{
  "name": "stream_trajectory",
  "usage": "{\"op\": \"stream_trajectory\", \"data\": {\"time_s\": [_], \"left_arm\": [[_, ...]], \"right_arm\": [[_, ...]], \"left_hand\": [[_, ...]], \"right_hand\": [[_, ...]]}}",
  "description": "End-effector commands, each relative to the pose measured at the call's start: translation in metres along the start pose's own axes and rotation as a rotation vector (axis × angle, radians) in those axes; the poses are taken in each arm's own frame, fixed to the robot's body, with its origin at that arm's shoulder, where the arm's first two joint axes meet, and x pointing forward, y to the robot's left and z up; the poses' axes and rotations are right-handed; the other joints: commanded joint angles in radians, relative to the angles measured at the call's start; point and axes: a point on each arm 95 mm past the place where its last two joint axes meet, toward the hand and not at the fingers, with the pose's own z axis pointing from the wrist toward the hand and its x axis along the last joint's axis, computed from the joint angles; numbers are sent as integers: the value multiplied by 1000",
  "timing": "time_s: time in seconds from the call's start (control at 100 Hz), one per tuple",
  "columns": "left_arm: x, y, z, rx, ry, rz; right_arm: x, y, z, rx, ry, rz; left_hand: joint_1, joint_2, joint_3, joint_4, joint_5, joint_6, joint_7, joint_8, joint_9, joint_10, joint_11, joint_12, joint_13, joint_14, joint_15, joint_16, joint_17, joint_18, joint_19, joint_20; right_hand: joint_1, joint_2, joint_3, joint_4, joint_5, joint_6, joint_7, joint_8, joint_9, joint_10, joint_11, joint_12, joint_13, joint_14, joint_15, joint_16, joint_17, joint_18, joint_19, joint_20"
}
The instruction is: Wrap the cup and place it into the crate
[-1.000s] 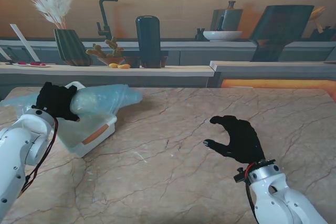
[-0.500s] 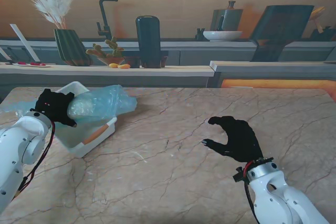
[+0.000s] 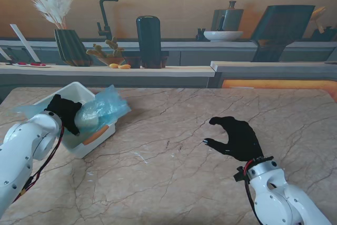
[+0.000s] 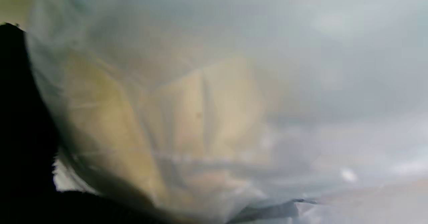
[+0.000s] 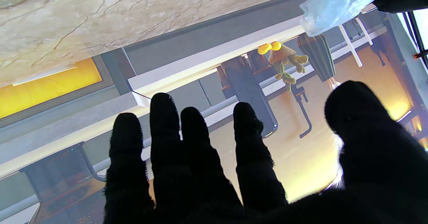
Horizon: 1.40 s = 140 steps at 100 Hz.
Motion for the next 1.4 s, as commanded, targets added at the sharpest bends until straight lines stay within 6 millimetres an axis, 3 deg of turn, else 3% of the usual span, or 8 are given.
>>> {"op": "stream_trajectory", "data": {"time_s": [0.0,0.34,0.56,0.68,0.93,1.02,1.29,1.39], "left_arm": [[1,-13,1,10,17,9],[11,-26,16,-59,67,77],[20,-26,29,-142,74,118],[25,-21,34,-238,57,89],[34,-3,42,-283,41,32],[35,1,43,-289,43,39],[38,8,42,-293,51,42],[38,9,41,-306,41,52]], "right_arm": [[2,0,1,2,1,4],[2,0,3,12,-8,10],[2,-1,5,26,-8,13],[1,-1,6,26,-7,12],[1,-1,7,27,-14,14],[1,-1,8,29,-14,15],[1,-1,9,32,-18,20],[1,-1,9,26,-16,20]], "left_hand": [[534,332,248,-35,153,-378,192,53,41,-143,9,-7,-39,-29,-18,-57,-27,33,-16,-14],[518,336,231,-31,167,-395,164,30,10,-133,10,-24,-61,-33,-24,-110,-43,35,-44,-24],[554,401,236,-16,203,-403,160,79,-6,-142,45,-63,-67,-33,-40,-119,-53,33,-62,-29],[542,382,199,-20,221,-404,109,28,-15,-131,25,-79,-79,-26,-52,-140,-65,8,-76,-34],[467,310,87,-14,207,-407,97,-69,-88,-112,84,-138,-102,-20,-60,-155,-83,9,-110,-38],[437,313,61,-15,209,-410,90,-76,-136,-84,123,-274,-119,-19,-71,-164,-96,10,-131,-47],[421,308,59,-17,240,-399,93,-107,-159,-74,116,-308,-137,-18,-88,-178,-111,10,-172,-74],[333,302,10,-20,164,-352,-29,-103,-216,-61,87,-333,-182,-9,-111,-196,-141,6,-213,-109]], "right_hand": [[22,32,-17,40,14,-19,5,-2,16,4,1,4,22,12,12,10,-3,9,-17,26],[24,33,-19,41,14,-18,4,-2,17,5,2,5,22,12,13,10,-2,9,-17,27],[23,35,-19,41,13,-19,4,-1,16,5,2,5,22,11,14,10,-2,9,-17,28],[24,36,-20,41,15,-20,4,-1,19,6,3,5,23,12,14,11,-1,8,-16,28],[22,40,-21,41,14,-19,4,-1,19,5,4,5,23,12,16,11,0,8,-15,28],[22,41,-21,42,15,-18,4,-1,19,4,4,6,24,12,17,12,0,7,-14,29],[23,49,-22,42,16,-21,6,0,22,4,7,6,25,12,20,13,3,6,-12,29],[23,50,-23,43,18,-19,7,0,24,3,9,7,27,12,22,13,4,6,-11,29]]}}
